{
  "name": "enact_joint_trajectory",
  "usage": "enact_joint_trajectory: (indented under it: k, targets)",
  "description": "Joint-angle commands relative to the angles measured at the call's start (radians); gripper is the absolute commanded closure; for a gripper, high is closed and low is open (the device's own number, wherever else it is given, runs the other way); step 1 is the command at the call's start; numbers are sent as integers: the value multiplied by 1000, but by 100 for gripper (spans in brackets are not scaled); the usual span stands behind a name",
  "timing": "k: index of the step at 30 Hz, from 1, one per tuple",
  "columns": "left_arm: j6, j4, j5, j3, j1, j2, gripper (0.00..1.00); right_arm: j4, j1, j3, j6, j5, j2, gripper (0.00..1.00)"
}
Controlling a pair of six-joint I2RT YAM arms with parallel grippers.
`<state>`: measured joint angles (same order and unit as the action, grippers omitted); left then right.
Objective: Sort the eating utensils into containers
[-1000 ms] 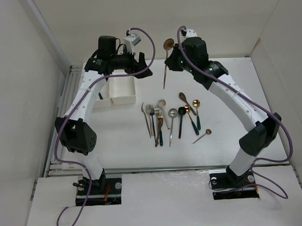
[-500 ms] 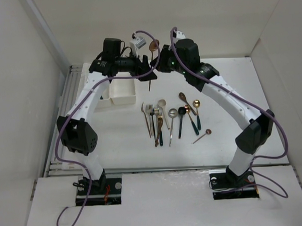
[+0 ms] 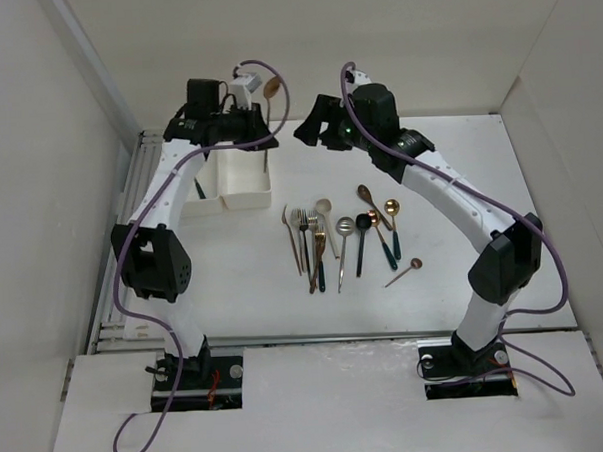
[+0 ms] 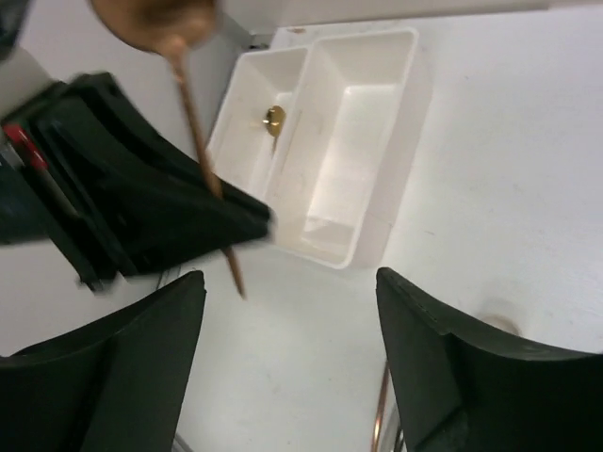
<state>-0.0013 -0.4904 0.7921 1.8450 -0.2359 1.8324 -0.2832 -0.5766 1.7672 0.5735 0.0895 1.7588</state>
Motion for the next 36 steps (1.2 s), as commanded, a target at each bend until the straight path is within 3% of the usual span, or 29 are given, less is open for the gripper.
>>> enact_joint_trajectory:
  k: [1,4,11,16,20,21,25,26,30,36]
  targets:
    - [-23,0,-170,7,142,28,100,-56,67,-54,9,23,-44,21]
    - [-2,-23,-377,25,228,77,100,-137,145,-141,9,-20,-76,21]
    - [103,1,-723,13,270,188,100,-272,287,-299,-32,-108,-87,21]
    - [127,42,-769,-33,270,228,100,-295,331,-385,-67,-108,-42,21]
    - [87,42,-801,-58,288,249,92,-324,331,-410,-67,-115,40,30]
    - [77,42,-801,-58,297,249,89,-324,331,-422,-55,-125,53,31]
    - [77,33,-763,-69,297,249,58,-333,331,-486,-44,-149,62,38]
    - [77,24,-751,-69,297,249,55,-333,331,-498,-44,-149,62,38]
    - [77,24,-751,-69,297,226,49,-343,331,-563,-26,-160,27,43]
    - [77,15,-751,-47,297,148,48,-333,331,-646,-6,-149,-1,45]
